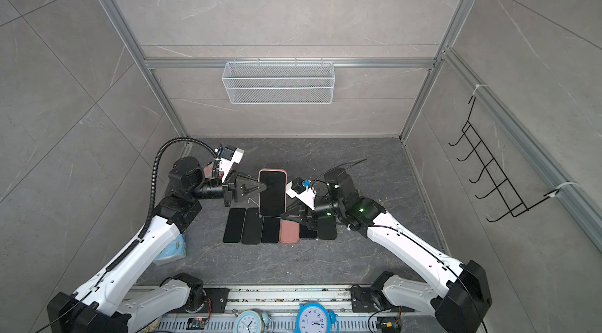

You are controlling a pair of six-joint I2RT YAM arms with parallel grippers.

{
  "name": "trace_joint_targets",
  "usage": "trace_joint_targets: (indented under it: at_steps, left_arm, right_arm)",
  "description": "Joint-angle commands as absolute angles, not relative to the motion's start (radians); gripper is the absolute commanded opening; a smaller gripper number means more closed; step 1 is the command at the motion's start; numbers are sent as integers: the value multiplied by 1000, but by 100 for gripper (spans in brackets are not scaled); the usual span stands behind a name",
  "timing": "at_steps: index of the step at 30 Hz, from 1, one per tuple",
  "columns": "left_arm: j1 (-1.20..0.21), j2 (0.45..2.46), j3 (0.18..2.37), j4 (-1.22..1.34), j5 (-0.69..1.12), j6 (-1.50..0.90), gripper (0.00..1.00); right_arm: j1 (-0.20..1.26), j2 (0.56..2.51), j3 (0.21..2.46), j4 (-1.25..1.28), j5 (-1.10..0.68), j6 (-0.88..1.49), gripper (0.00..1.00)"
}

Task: Take the phone out of the phone case
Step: Remove the phone case from the phone.

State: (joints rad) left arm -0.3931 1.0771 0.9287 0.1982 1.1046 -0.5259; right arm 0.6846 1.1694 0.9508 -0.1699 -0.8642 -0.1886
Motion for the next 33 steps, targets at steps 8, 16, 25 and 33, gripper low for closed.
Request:
trace_joint_targets:
  at_steps: [8,16,25,33]
  left_arm:
    - [-420,1141,908,348,931,-863,0]
    - [-432,1199,871,456,914,-969,0]
    - [-442,1227,847,535,892,-1045,0]
    - [-453,1231,855,545,888,-1077,0]
  right_arm:
    - [707,1179,933,44,-827,-330,0]
    - [707,1159,875,161,-760,-279,0]
    - [707,1138,810,272,-666,-219,2]
    - [708,1122,747,362,-594,-188,7]
